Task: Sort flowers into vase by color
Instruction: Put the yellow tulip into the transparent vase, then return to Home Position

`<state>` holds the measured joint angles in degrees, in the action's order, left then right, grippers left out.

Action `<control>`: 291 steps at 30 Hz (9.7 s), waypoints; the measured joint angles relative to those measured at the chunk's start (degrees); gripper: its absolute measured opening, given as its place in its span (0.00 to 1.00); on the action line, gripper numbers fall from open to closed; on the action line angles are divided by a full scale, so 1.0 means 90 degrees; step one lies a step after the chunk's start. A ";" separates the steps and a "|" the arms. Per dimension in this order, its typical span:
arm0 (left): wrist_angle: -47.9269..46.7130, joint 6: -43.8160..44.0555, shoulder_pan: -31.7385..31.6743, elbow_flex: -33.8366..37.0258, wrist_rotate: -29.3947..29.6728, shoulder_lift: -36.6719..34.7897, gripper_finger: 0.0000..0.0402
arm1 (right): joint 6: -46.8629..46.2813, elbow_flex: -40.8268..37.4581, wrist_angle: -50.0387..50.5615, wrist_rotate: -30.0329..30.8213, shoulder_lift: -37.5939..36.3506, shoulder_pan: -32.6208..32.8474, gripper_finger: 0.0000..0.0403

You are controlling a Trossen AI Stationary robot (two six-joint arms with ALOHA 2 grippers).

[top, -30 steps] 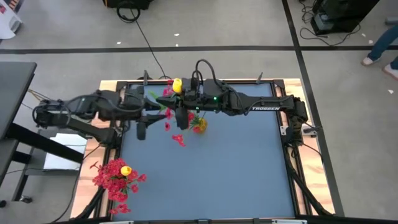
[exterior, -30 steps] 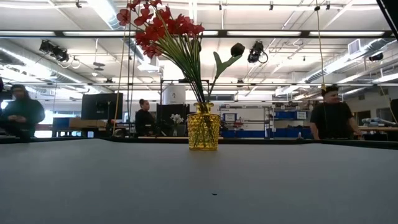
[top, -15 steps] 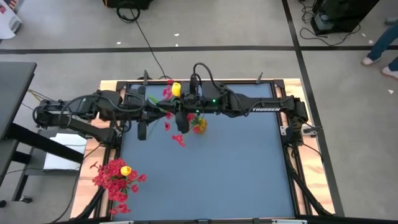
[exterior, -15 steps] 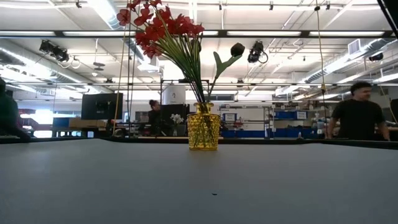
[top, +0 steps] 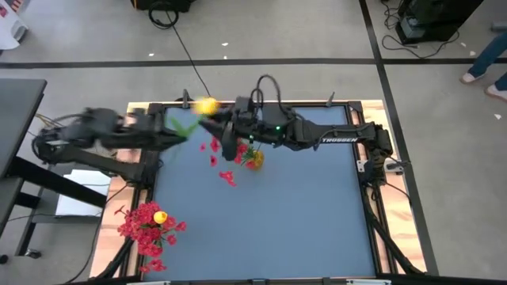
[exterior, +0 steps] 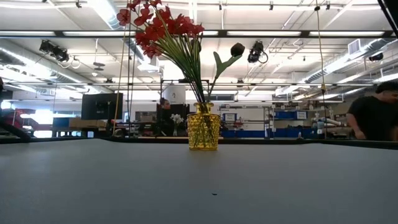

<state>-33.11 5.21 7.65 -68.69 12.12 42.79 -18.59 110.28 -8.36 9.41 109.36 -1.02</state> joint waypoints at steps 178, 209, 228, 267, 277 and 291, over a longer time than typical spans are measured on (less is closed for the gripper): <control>0.2280 -0.1340 -0.3117 0.2421 -0.3624 -0.0457 0.00 | 0.1323 -0.7260 0.1974 -0.0524 -0.7529 -0.0619 0.01; 0.3883 0.0054 -0.1649 0.6365 -0.2550 -0.3390 0.00 | 0.0932 -1.0301 -0.1302 -0.0833 -0.8304 -0.0339 0.00; 0.2404 -0.0017 -0.1262 0.6403 -0.2038 -0.4715 0.00 | 0.0574 -1.0995 0.1089 -0.0412 -1.0945 -0.0213 0.00; 0.3833 -0.0048 -0.1264 0.7580 -0.1912 -0.4611 0.00 | 0.1255 -1.2211 0.0772 -0.0722 -1.2116 -0.0187 0.00; 0.3833 0.0091 -0.1262 0.7583 -0.1906 -0.4583 0.02 | 0.1180 -1.2211 0.0740 -0.0739 -1.2111 -0.0187 0.04; 0.3861 0.0117 -0.1262 0.7585 -0.1908 -0.4583 0.07 | 0.1034 -1.2211 0.0745 -0.0717 -1.2111 -0.0187 0.08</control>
<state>1.64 6.26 -3.71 -0.43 -5.05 1.54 -9.28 0.38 -1.65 2.96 0.36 -2.70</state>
